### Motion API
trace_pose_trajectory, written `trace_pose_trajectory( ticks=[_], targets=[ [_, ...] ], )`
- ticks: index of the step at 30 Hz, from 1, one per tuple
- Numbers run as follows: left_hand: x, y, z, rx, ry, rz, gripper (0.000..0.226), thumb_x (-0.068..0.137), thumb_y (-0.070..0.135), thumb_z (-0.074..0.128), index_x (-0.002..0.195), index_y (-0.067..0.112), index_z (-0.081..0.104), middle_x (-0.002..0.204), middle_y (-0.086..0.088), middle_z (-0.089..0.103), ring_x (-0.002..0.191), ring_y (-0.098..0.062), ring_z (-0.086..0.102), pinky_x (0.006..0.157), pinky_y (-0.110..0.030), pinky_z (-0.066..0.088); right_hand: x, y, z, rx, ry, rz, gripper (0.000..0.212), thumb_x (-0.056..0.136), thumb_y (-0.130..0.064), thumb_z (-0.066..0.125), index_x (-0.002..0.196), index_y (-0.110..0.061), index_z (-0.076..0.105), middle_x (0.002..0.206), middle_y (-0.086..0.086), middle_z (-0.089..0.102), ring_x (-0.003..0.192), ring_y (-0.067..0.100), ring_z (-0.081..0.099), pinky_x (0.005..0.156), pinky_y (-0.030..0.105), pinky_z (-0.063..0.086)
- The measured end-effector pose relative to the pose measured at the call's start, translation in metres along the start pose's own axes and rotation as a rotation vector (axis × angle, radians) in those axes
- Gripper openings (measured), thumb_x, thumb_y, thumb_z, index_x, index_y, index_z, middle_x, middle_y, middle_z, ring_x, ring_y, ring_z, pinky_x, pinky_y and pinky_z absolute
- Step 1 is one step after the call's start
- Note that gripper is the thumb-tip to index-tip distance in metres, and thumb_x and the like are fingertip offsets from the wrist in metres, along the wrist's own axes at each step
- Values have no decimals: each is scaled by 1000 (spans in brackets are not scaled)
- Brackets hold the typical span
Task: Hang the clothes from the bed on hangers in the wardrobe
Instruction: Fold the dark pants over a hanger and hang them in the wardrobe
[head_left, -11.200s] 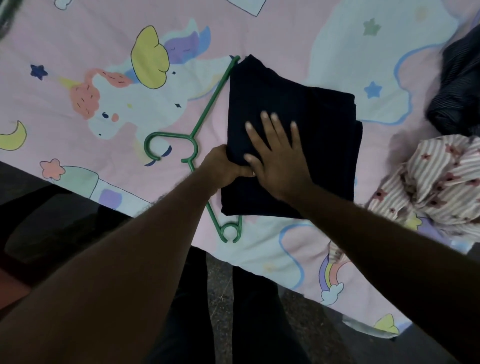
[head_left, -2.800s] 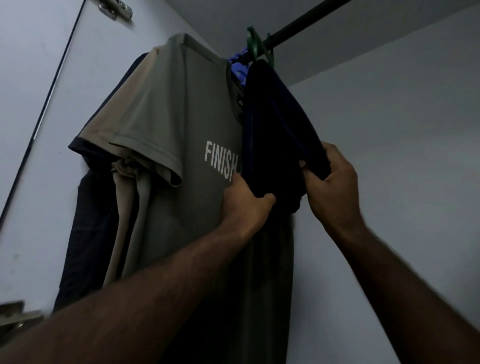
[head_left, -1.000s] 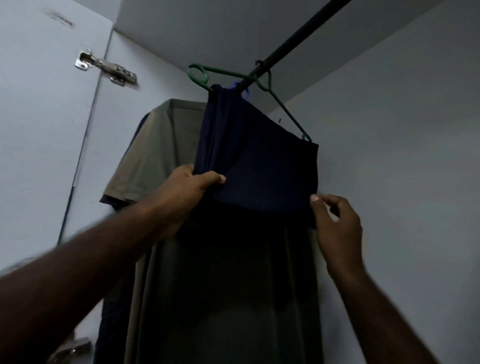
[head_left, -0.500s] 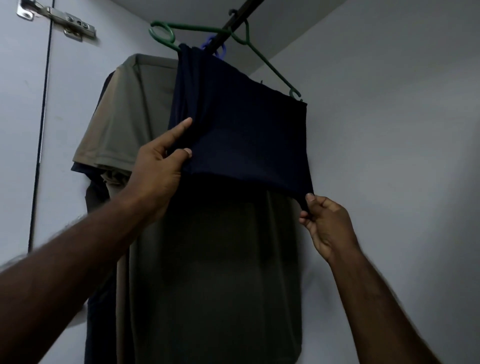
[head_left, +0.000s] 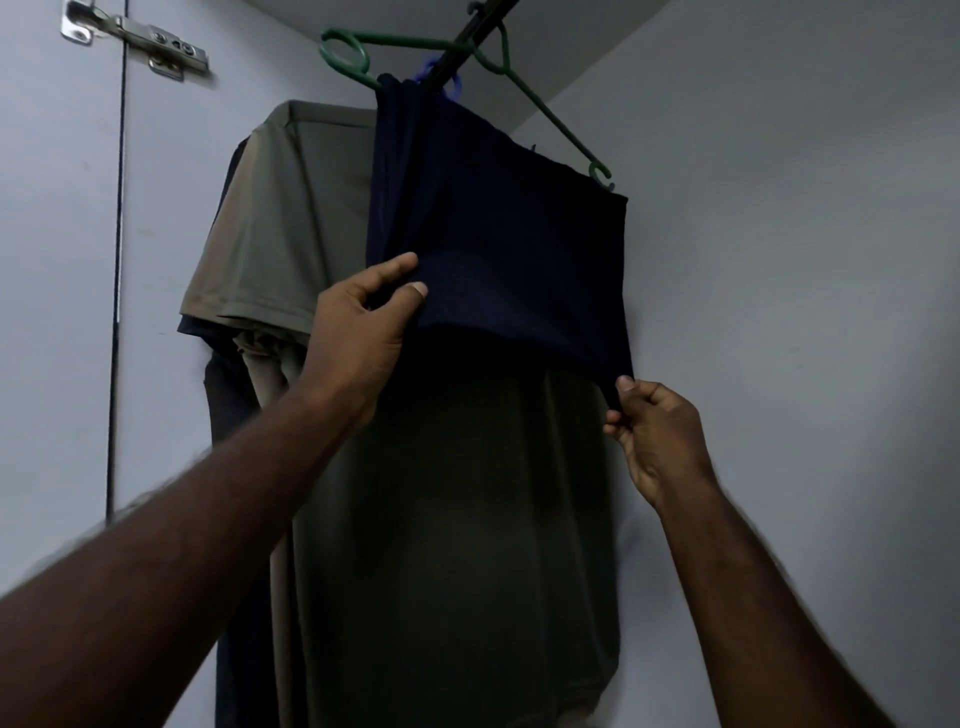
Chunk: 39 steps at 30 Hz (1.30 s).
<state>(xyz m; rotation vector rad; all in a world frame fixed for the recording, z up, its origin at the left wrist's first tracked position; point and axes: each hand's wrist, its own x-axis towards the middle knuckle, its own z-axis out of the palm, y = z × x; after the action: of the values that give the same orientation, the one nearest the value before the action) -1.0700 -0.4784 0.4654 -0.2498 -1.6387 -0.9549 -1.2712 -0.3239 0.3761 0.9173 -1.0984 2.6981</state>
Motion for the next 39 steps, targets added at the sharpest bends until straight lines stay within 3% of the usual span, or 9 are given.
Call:
trace_pose_trajectory(
  ticks=[6,9,11,14,19,25,32,34,39],
  targets=[
    [1,4,3,15,11,-42,31,96,14,56,124,27,60,136,2,51,124,-13,52,102,-38,49,7,-6,17,114,0,133,14,98,-25,58,96,-12,63,84,5,59,70,14,57,62,27,50],
    [0,5,11,26,-7,-43,30,96,15,55,123,30,57,135,2,50,123,-14,53,101,-39,50,7,-13,31,378,-84,280,58,85,-60,59,119,-13,59,108,11,65,100,26,63,81,39,51],
    [-2,3,15,44,-9,-33,33,96,15,57,125,29,56,135,2,49,122,-14,53,99,-39,51,8,-19,39,424,-146,281,70,77,-68,63,127,-18,58,116,12,66,109,30,62,93,46,49],
    [-5,1,19,65,-15,-22,36,95,12,57,127,27,54,135,3,47,120,-13,54,94,-34,54,13,-22,46,346,-127,241,57,79,-52,72,127,-24,58,119,9,67,110,28,64,96,49,49],
    [-11,-6,26,-5,61,-11,38,94,6,57,128,21,56,123,8,53,108,-7,60,87,-23,55,9,-5,41,438,-116,347,44,84,-21,73,124,-14,57,119,16,64,109,33,62,86,55,53],
    [-15,-15,27,-202,139,-123,36,95,5,54,125,24,58,125,4,55,112,-16,61,95,-43,54,3,11,52,767,-159,336,49,87,1,63,134,-5,51,127,23,59,109,38,61,74,53,59],
    [-22,-11,30,-320,97,-202,31,96,0,48,104,21,68,111,7,66,104,-14,64,86,-41,58,9,16,55,763,-15,251,44,85,6,66,128,2,55,122,22,63,101,32,65,64,35,60],
    [-22,-9,29,-321,75,-228,30,97,-1,45,94,17,70,98,8,70,99,-13,65,85,-43,58,10,15,55,756,-6,237,43,85,5,66,127,1,55,120,22,64,101,31,66,68,37,61],
    [-14,-3,25,-80,-44,-164,28,99,5,46,99,21,69,115,6,63,107,-11,62,91,-44,56,16,11,47,564,3,192,44,87,-2,69,129,1,54,121,18,65,106,29,66,87,42,58]
  ],
)
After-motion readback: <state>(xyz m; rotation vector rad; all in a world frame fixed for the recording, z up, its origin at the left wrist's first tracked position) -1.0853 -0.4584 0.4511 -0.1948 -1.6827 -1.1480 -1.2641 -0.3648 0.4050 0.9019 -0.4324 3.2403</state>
